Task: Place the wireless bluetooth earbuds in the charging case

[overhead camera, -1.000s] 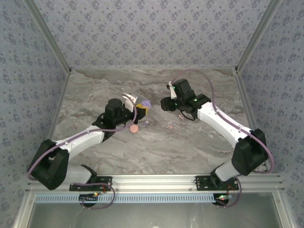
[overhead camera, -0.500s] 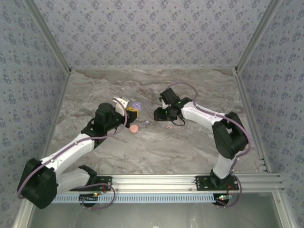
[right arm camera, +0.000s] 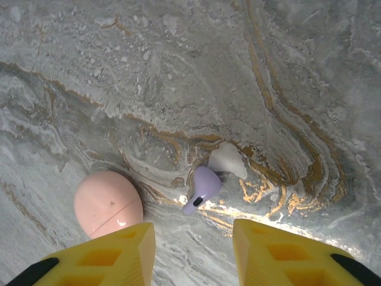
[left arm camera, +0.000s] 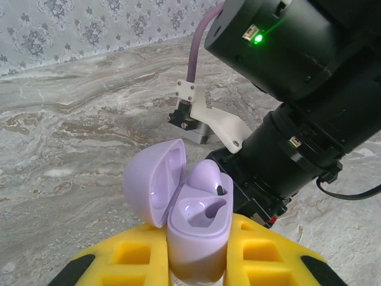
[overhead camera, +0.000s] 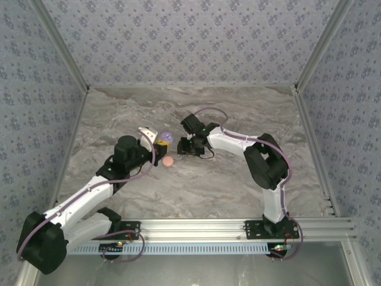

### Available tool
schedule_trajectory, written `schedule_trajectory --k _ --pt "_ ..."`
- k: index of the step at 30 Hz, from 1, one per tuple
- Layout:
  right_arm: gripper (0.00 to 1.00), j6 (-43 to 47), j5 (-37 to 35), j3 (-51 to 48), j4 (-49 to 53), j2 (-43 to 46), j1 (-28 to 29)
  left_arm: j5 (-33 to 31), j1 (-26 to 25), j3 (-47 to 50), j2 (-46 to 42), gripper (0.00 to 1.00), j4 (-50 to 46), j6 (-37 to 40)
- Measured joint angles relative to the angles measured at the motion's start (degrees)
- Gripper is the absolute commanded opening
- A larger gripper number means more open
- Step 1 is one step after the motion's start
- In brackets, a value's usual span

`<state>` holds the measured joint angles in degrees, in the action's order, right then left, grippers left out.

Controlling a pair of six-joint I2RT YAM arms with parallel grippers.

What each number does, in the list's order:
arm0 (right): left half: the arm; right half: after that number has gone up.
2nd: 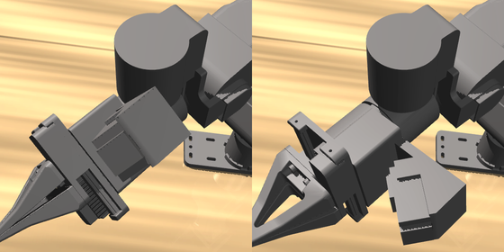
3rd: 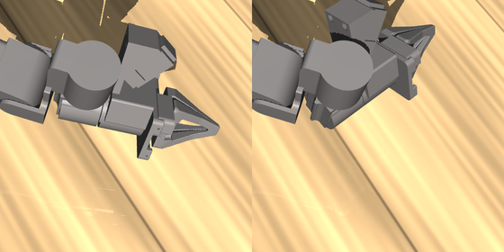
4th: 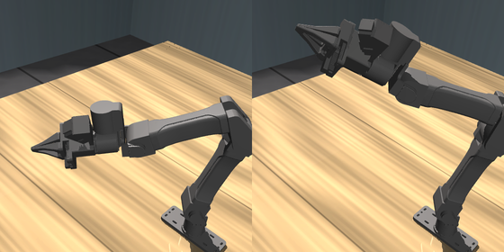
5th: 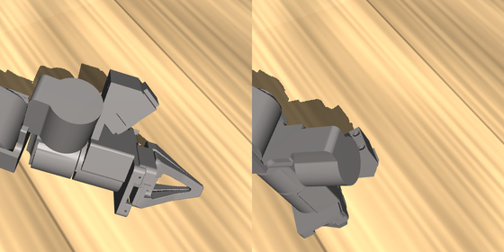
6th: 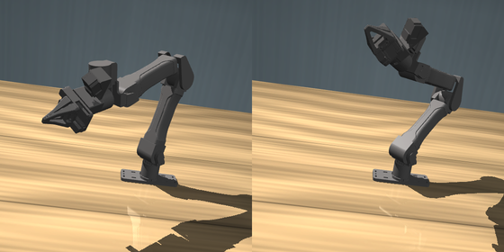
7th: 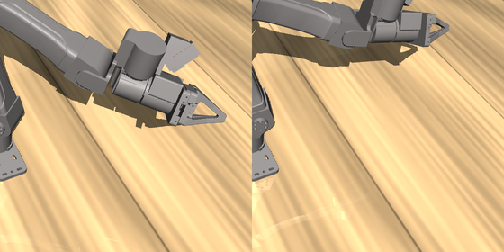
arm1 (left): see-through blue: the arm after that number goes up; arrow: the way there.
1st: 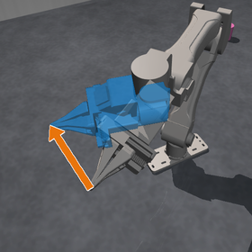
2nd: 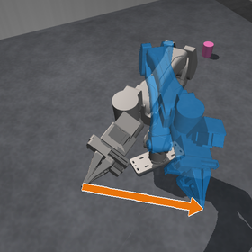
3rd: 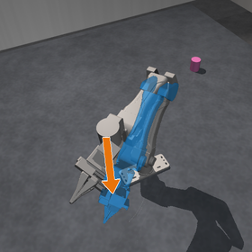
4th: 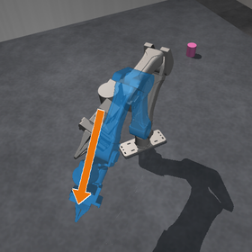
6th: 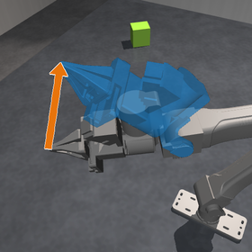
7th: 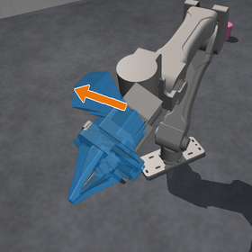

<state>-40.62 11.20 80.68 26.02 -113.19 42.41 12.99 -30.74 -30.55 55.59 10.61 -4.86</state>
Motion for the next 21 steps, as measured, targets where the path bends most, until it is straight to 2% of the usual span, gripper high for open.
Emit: schedule_trajectory --k 15,21 --pt "0.34 -2.32 0.42 4.85 2.75 -6.38 0.50 0.00 0.02 1.88 -1.53 0.15 0.26 0.98" --pt "0.27 -2.49 0.15 7.34 4.37 -8.17 1.07 -0.02 0.02 1.90 -1.57 0.15 0.39 0.98"
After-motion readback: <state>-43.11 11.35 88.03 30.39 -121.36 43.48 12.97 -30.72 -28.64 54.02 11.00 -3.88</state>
